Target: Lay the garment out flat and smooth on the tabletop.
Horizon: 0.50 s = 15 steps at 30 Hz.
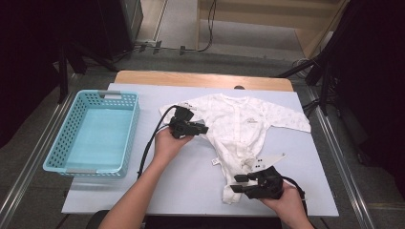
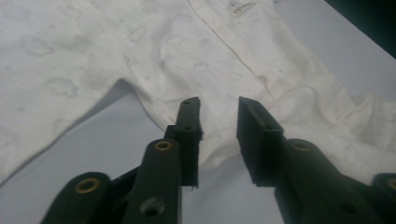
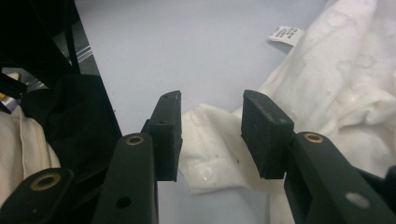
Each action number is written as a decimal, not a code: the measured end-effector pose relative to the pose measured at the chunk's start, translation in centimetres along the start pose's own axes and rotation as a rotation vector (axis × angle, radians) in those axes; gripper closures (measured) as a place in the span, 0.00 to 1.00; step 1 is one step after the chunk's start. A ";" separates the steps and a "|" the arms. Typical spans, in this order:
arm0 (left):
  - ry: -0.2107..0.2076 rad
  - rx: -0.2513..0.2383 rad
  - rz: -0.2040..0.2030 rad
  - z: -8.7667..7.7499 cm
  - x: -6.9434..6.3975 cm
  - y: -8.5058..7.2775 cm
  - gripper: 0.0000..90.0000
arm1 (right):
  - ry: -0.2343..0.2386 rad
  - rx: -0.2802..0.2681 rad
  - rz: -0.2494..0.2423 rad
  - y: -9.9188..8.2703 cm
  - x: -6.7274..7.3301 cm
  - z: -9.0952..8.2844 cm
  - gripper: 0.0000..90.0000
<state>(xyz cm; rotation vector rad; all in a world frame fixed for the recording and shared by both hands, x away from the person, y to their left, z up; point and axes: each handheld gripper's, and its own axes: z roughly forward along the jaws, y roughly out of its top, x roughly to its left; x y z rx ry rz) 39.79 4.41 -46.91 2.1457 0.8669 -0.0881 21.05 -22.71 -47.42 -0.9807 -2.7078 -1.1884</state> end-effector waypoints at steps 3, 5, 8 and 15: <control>-0.007 0.007 -0.006 -0.6 -0.2 -0.1 0.66 | -0.003 0.005 0.020 -0.3 0.1 -0.4 0.63; -0.026 -0.015 -0.013 -1.2 -0.2 -0.1 0.62 | 0.003 0.007 0.031 -0.9 0.2 -0.5 0.63; -0.053 -0.058 -0.026 -2.0 -0.2 0.0 0.58 | -0.010 0.031 0.033 -2.0 0.6 -0.3 0.63; -0.069 -0.087 -0.019 -2.8 -0.6 -0.1 0.56 | -0.021 0.057 0.020 -2.2 0.0 1.6 0.55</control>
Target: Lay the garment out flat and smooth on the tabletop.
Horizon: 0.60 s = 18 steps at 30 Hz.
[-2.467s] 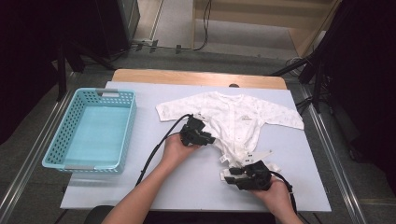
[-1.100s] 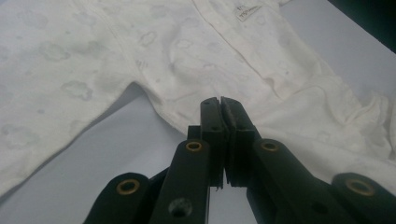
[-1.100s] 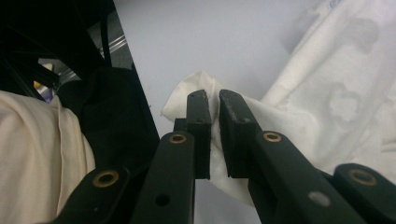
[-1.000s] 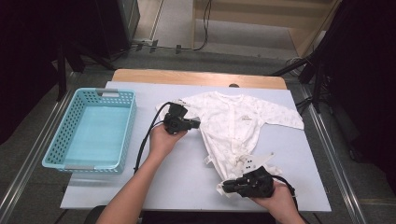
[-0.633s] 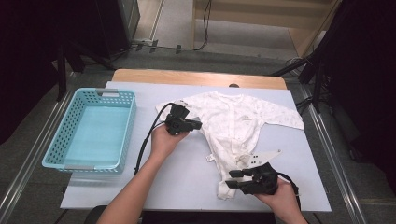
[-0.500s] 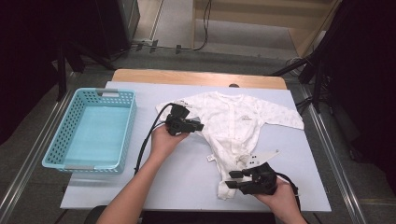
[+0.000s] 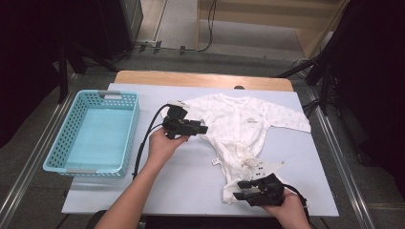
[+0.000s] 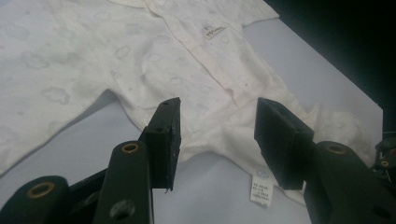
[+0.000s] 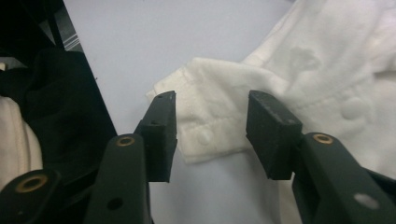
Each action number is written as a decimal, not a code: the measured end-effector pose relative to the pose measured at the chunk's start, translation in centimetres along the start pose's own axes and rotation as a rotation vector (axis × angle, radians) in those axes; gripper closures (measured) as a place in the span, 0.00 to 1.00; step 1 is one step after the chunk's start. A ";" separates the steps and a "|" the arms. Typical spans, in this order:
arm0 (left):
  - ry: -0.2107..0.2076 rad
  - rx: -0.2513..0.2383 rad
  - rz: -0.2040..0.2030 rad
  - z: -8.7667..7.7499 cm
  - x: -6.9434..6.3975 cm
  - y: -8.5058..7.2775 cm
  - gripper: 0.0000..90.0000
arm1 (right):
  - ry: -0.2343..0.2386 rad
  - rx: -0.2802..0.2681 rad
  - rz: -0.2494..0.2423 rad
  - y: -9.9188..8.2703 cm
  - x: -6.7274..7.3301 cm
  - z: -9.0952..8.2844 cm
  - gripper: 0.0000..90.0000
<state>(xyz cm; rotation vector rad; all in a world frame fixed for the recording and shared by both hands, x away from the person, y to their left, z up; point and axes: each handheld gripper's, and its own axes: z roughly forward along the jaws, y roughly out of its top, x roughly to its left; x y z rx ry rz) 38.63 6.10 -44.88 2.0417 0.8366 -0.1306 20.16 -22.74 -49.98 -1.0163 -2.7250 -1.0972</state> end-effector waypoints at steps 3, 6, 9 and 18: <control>-0.001 0.007 0.007 0.0 0.0 -0.1 0.55 | -0.005 0.008 -0.014 0.2 0.1 1.0 0.56; 0.000 0.007 0.007 0.0 -0.1 -0.1 0.55 | -0.041 0.008 -0.049 0.0 0.5 1.2 0.66; 0.000 0.006 0.009 0.0 -0.1 -0.1 0.55 | -0.052 0.019 -0.010 -0.2 0.7 1.1 0.81; 0.003 0.014 0.013 0.1 0.1 -0.2 0.56 | -0.012 0.048 0.031 0.8 0.1 0.7 0.96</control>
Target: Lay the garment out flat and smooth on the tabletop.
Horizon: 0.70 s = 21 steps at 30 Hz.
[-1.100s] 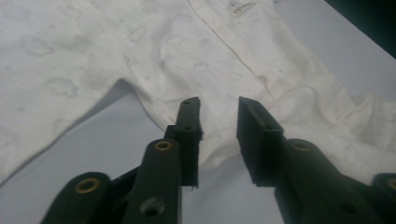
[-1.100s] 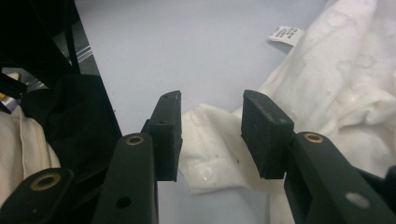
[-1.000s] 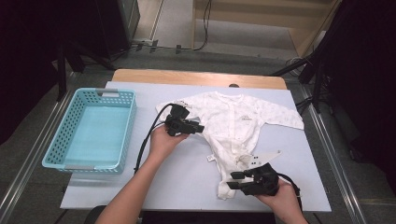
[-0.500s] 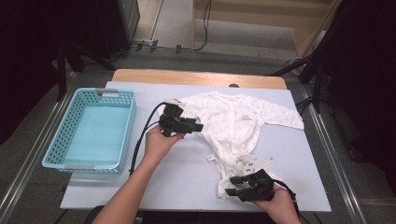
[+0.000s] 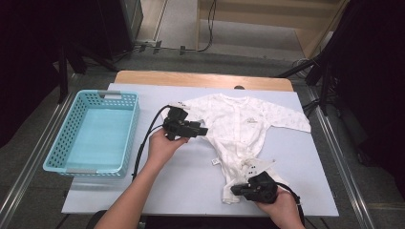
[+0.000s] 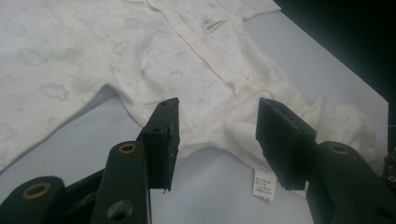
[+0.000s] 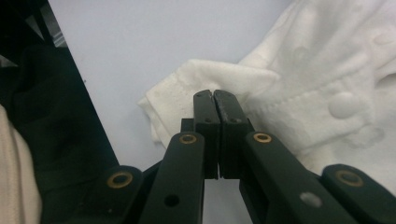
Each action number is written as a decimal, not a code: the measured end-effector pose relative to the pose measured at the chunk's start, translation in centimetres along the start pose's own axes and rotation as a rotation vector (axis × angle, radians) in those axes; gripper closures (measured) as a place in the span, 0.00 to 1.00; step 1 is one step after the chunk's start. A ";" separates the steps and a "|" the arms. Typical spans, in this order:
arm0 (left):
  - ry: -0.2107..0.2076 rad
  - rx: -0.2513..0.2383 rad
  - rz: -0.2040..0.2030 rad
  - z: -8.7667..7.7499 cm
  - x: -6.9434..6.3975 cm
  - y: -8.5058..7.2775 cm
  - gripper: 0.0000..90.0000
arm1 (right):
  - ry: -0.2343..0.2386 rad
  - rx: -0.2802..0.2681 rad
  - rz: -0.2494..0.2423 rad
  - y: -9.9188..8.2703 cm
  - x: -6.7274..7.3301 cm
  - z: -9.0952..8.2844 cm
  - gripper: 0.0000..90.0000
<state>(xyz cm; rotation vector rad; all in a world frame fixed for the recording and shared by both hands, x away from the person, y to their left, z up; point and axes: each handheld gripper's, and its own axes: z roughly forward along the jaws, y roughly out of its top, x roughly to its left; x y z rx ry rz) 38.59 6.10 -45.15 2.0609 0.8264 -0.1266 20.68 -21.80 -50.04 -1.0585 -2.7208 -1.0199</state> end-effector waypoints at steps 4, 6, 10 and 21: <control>0.004 0.002 0.000 0.0 0.1 0.0 0.56 | 0.017 -0.033 0.009 0.0 0.0 -1.2 0.97; 0.007 0.004 0.001 0.1 0.1 0.0 0.56 | 0.022 -0.054 0.009 0.0 0.1 -1.9 0.97; 0.008 0.008 0.006 0.1 0.0 0.0 0.56 | 0.016 -0.092 0.006 -0.2 0.3 -3.4 0.97; 0.001 0.000 0.008 0.1 0.0 0.0 0.56 | -0.037 -0.090 0.057 -1.7 -1.8 -5.5 0.96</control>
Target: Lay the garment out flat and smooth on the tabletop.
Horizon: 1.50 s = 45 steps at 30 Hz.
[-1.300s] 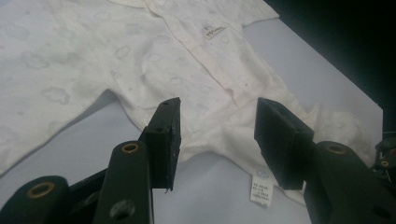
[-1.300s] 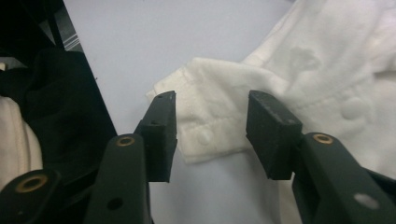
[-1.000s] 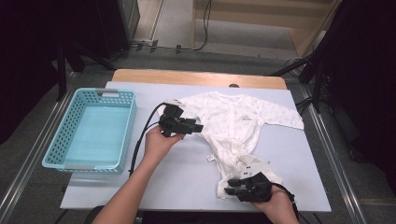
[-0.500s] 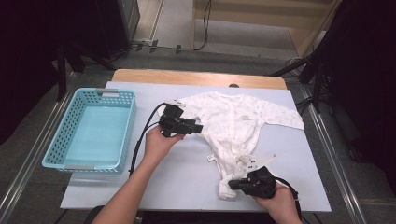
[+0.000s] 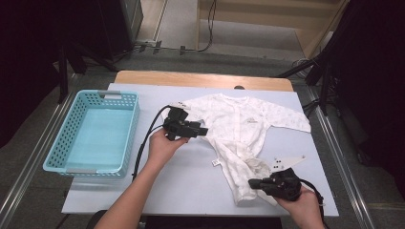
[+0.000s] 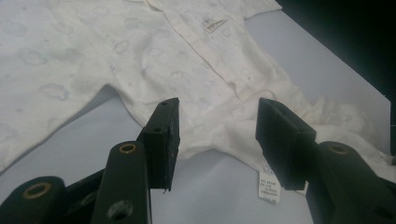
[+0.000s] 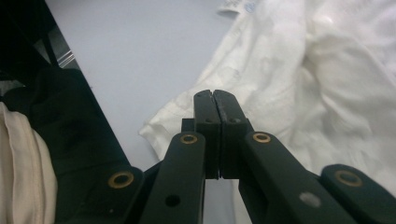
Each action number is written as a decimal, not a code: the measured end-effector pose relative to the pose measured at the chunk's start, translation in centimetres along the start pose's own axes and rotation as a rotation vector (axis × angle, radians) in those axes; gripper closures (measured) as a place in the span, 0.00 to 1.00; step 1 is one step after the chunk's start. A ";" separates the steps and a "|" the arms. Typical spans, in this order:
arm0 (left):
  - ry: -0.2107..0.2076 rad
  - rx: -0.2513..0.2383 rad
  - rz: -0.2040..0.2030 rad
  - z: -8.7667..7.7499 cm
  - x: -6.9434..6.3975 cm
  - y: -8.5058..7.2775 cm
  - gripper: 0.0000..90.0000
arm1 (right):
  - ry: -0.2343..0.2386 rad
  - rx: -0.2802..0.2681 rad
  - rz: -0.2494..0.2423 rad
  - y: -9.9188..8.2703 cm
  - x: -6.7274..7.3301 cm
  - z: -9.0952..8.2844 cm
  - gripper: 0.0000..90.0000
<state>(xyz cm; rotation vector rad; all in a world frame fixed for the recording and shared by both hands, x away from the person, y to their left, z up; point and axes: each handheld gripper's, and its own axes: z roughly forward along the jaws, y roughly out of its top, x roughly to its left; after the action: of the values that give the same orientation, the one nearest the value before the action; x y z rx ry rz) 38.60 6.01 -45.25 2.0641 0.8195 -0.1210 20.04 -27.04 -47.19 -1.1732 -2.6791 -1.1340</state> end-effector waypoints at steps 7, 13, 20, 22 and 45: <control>-0.004 -0.007 0.001 0.0 0.0 0.0 0.56 | -0.019 0.010 0.047 -0.7 -1.1 0.3 0.85; -0.008 -0.003 -0.004 -0.1 0.0 0.0 0.56 | 0.006 -0.073 0.037 -0.1 -0.4 -0.4 0.67; 0.001 -0.012 -0.002 -0.1 -0.2 0.0 0.51 | 0.032 -0.048 -0.003 0.4 0.7 1.6 0.58; 0.000 -0.011 0.000 0.0 -0.2 0.0 0.47 | 0.034 -0.048 -0.010 0.6 0.8 2.1 0.57; 0.004 0.005 0.009 0.1 -0.4 0.0 0.44 | 0.017 0.025 -0.038 0.7 1.8 5.1 0.52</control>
<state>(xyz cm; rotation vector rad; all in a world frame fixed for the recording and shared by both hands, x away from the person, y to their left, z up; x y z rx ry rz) 38.30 5.77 -45.16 2.0732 0.8132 -0.1145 20.53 -22.46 -50.03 -1.1088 -2.7061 -1.1070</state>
